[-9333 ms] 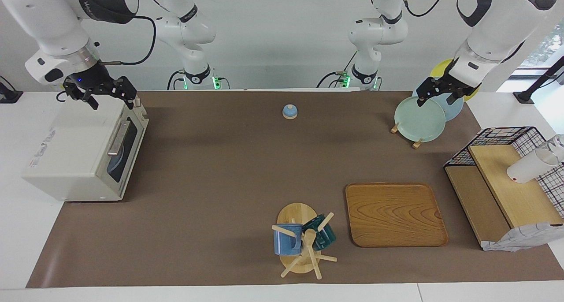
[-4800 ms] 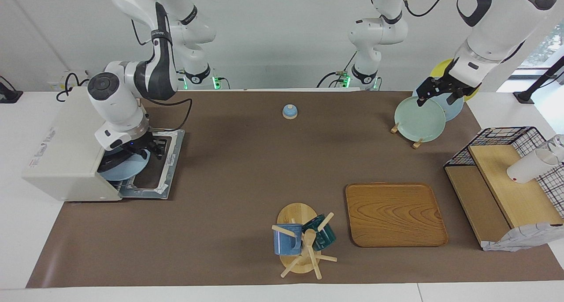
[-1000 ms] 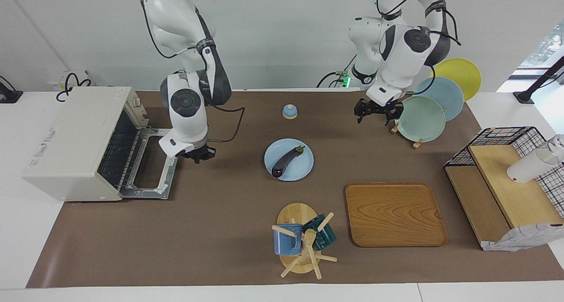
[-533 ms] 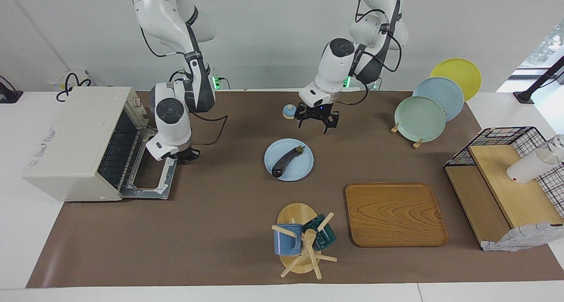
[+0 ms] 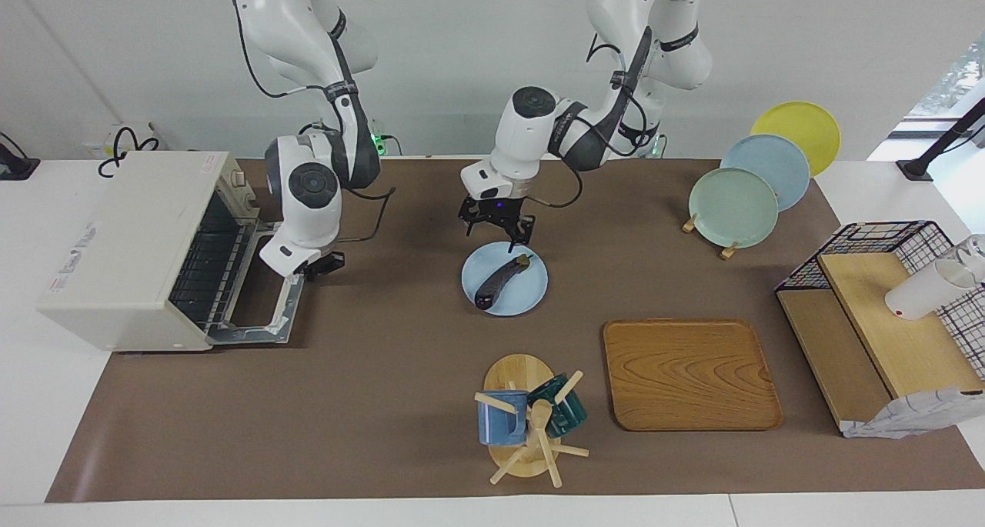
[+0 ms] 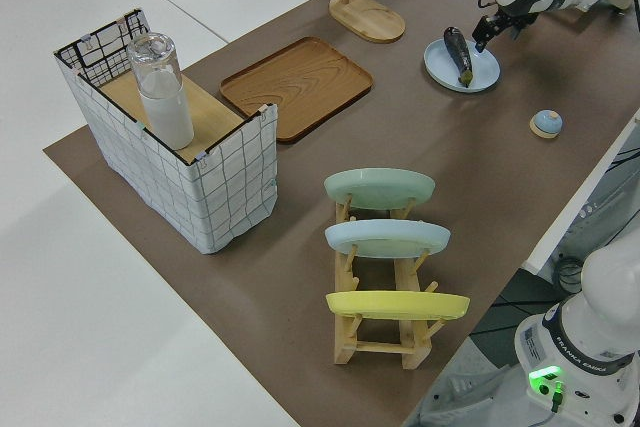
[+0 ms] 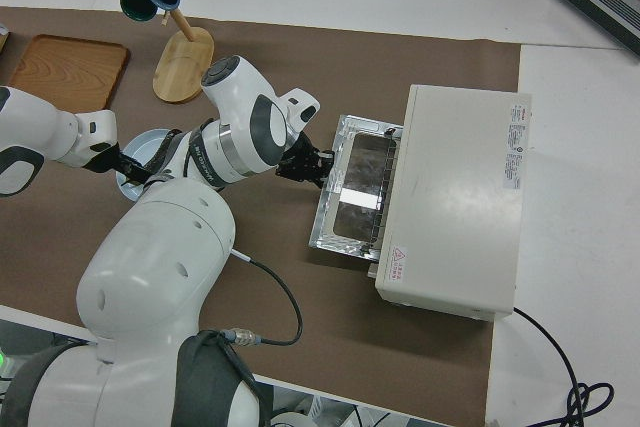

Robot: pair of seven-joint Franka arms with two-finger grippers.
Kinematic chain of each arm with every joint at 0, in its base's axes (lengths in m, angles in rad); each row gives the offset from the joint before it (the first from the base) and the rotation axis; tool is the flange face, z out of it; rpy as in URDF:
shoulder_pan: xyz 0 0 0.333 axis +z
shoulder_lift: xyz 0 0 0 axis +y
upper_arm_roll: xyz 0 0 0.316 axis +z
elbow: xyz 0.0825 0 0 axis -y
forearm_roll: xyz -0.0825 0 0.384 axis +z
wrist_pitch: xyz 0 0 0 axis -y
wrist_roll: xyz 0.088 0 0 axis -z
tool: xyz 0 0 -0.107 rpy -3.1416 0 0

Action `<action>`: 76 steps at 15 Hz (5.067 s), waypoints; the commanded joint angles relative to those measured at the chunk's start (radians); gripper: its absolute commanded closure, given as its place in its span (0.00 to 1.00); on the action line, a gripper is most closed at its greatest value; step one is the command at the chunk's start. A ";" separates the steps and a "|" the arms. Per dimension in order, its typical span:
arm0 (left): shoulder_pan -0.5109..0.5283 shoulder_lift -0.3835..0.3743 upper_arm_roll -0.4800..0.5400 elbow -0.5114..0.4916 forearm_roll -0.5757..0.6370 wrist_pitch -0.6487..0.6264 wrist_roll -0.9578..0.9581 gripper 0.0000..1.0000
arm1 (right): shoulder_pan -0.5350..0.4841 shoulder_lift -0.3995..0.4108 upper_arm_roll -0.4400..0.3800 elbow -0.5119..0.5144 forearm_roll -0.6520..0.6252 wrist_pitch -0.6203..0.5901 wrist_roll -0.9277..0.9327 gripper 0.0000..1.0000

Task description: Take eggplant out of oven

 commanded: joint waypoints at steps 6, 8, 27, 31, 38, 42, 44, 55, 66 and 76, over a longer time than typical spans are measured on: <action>0.047 0.151 0.016 0.159 0.020 -0.095 0.169 0.00 | -0.201 -0.082 -0.019 0.101 0.020 -0.074 -0.314 1.00; 0.038 0.157 0.013 0.125 0.076 -0.092 0.189 0.00 | -0.196 -0.087 -0.015 0.169 0.023 -0.180 -0.319 1.00; 0.281 -0.018 0.014 0.137 -0.090 -0.306 0.205 1.00 | -0.175 -0.157 -0.054 0.464 0.293 -0.543 -0.290 0.00; 0.455 -0.002 0.016 0.180 -0.090 -0.353 0.206 1.00 | -0.181 -0.162 -0.050 0.456 0.294 -0.530 -0.251 0.00; 0.679 0.298 0.019 0.474 -0.044 -0.360 0.208 1.00 | -0.175 -0.167 -0.048 0.450 0.294 -0.538 -0.253 0.00; 0.688 0.300 0.020 0.462 -0.010 -0.310 0.211 1.00 | -0.175 -0.167 -0.048 0.450 0.294 -0.538 -0.253 0.00; 0.697 0.292 0.019 0.441 0.024 -0.303 0.225 0.02 | -0.173 -0.167 -0.048 0.450 0.294 -0.538 -0.253 0.00; 0.739 0.020 0.034 0.416 -0.012 -0.576 0.176 0.00 | -0.175 -0.167 -0.048 0.450 0.294 -0.538 -0.253 0.00; 0.724 -0.370 0.039 0.197 0.083 -0.883 0.159 0.00 | -0.175 -0.167 -0.048 0.450 0.294 -0.538 -0.253 0.00; 0.727 -0.300 0.005 0.332 0.128 -0.966 0.133 0.00 | -0.175 -0.167 -0.048 0.451 0.294 -0.538 -0.253 0.00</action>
